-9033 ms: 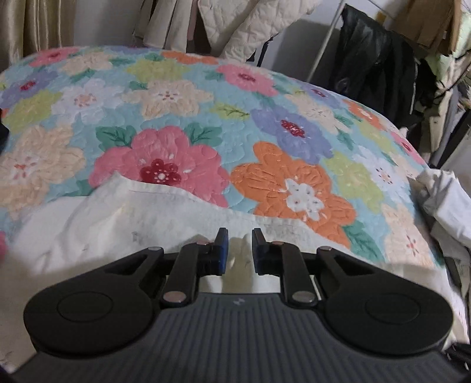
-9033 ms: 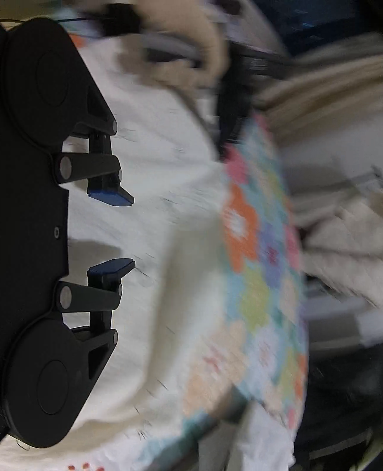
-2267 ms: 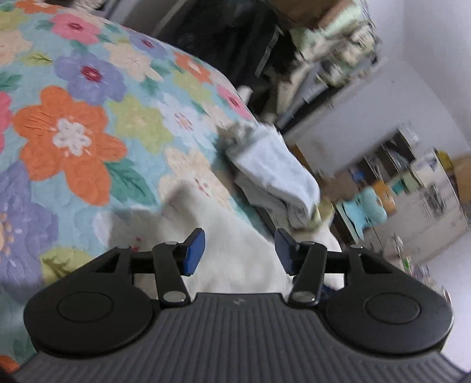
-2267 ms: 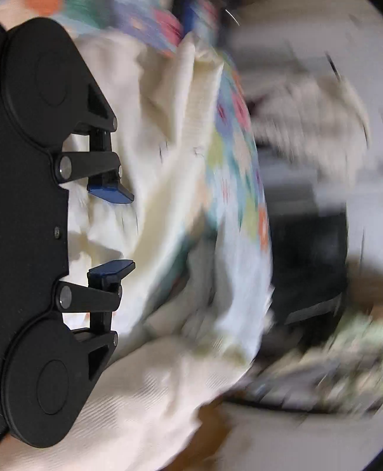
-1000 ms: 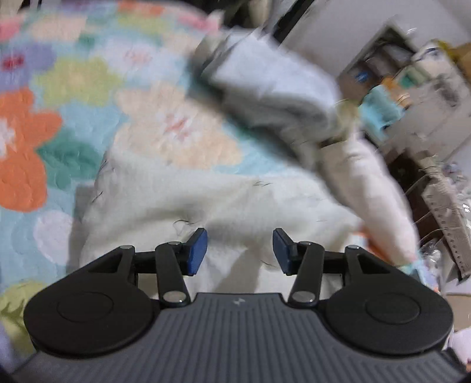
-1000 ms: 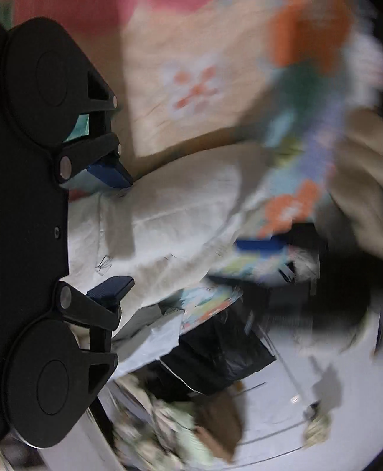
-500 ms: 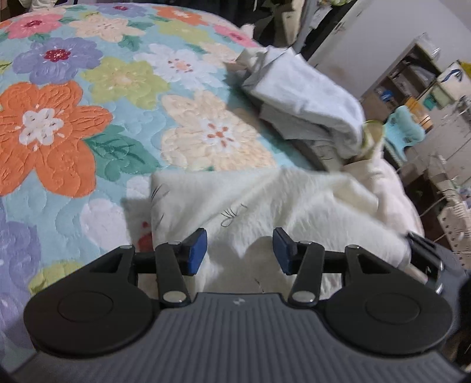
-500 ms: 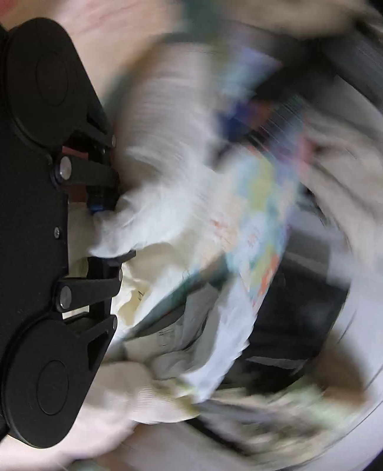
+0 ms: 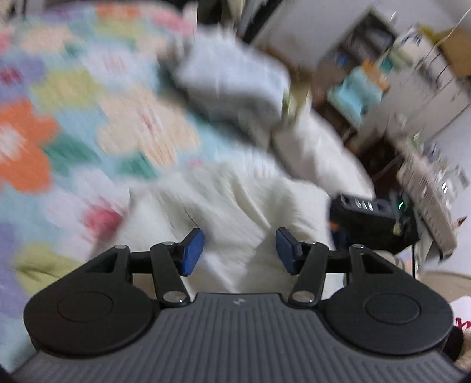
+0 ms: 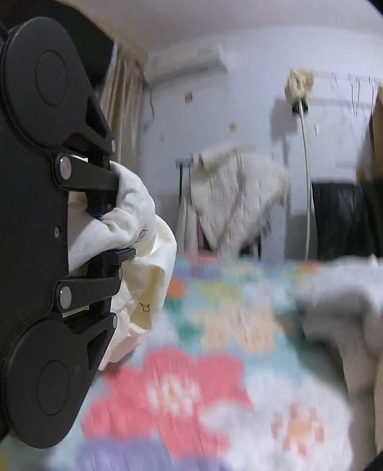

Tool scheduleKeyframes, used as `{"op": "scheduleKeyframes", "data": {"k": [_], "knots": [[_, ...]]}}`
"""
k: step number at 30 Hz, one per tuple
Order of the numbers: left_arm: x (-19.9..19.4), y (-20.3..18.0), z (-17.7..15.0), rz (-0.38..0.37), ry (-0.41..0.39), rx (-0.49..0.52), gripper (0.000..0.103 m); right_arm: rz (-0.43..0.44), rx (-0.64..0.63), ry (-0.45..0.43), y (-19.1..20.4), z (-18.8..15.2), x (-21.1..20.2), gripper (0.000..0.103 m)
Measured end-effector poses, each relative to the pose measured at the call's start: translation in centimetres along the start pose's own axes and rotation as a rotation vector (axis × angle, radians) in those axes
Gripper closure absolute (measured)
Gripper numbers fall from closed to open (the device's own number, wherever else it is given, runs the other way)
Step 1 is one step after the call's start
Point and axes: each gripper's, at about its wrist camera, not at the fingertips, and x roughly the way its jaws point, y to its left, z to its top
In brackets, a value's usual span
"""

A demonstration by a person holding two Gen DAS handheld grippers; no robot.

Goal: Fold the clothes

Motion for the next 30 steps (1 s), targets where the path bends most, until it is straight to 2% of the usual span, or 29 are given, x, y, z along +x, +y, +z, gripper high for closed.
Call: {"op": "scheduleKeyframes", "data": {"k": [2, 4, 5, 7, 10, 11, 13, 16, 18, 20, 22, 23, 25, 27, 28, 30], "knots": [[5.0, -1.1, -1.0, 0.000, 0.089, 0.011, 0.050, -0.104, -0.017, -0.037, -2.3, 0.5, -1.1, 0.077], [8.2, -2.3, -1.9, 0.008, 0.099, 0.015, 0.050, -0.288, -0.140, -0.076, -3.2, 1.7, -2.5, 0.075], [8.8, -3.0, -2.1, 0.022, 0.097, 0.039, 0.049, -0.376, -0.198, -0.081, -3.1, 2.6, -3.5, 0.068], [8.8, -4.3, -2.3, 0.037, 0.078, 0.121, 0.047, -0.493, -0.301, -0.054, -2.1, 3.7, -3.8, 0.065], [8.3, -4.1, -1.9, -0.009, 0.048, 0.079, 0.046, -0.696, -0.508, -0.019, 1.0, 2.8, -4.5, 0.047], [8.3, -3.9, -1.6, -0.022, 0.050, 0.062, 0.046, -0.750, -0.559, -0.033, 1.8, 2.1, -5.4, 0.046], [8.4, -3.9, -1.4, -0.030, 0.049, 0.065, 0.046, -0.801, -0.639, -0.105, 4.1, 0.3, -7.1, 0.046], [7.5, -4.3, -0.9, -0.053, 0.063, 0.087, 0.046, -0.721, -0.669, -0.120, 6.0, -1.4, -8.2, 0.046], [6.4, -4.5, -0.3, -0.071, 0.064, 0.105, 0.047, -0.723, -0.717, -0.106, 6.3, -2.2, -6.9, 0.046], [3.9, -4.5, 0.8, -0.058, -0.008, 0.125, 0.047, -0.745, -0.772, -0.083, 6.3, -3.0, -5.3, 0.045], [2.1, -4.1, 2.2, -0.014, -0.117, 0.126, 0.045, -0.780, -0.822, -0.055, 5.7, -3.5, -3.7, 0.045], [1.5, -3.9, 2.9, 0.012, -0.167, 0.120, 0.045, -0.807, -0.842, -0.050, 5.0, -3.7, -3.2, 0.047], [2.4, -3.2, 4.5, -0.004, -0.195, 0.107, 0.045, -0.914, -0.890, -0.067, 4.0, -3.4, -4.4, 0.050], [5.5, -2.5, 5.8, -0.047, -0.125, 0.110, 0.045, -0.973, -0.925, -0.083, 3.4, -3.2, -4.9, 0.053], [7.2, -2.1, 6.1, -0.039, -0.081, 0.104, 0.047, -0.987, -0.930, -0.084, 3.0, -2.9, -5.2, 0.054], [10.5, -0.7, 5.6, 0.079, 0.033, 0.070, 0.053, -0.929, -0.889, -0.083, 2.8, -2.4, -6.2, 0.054]]}}
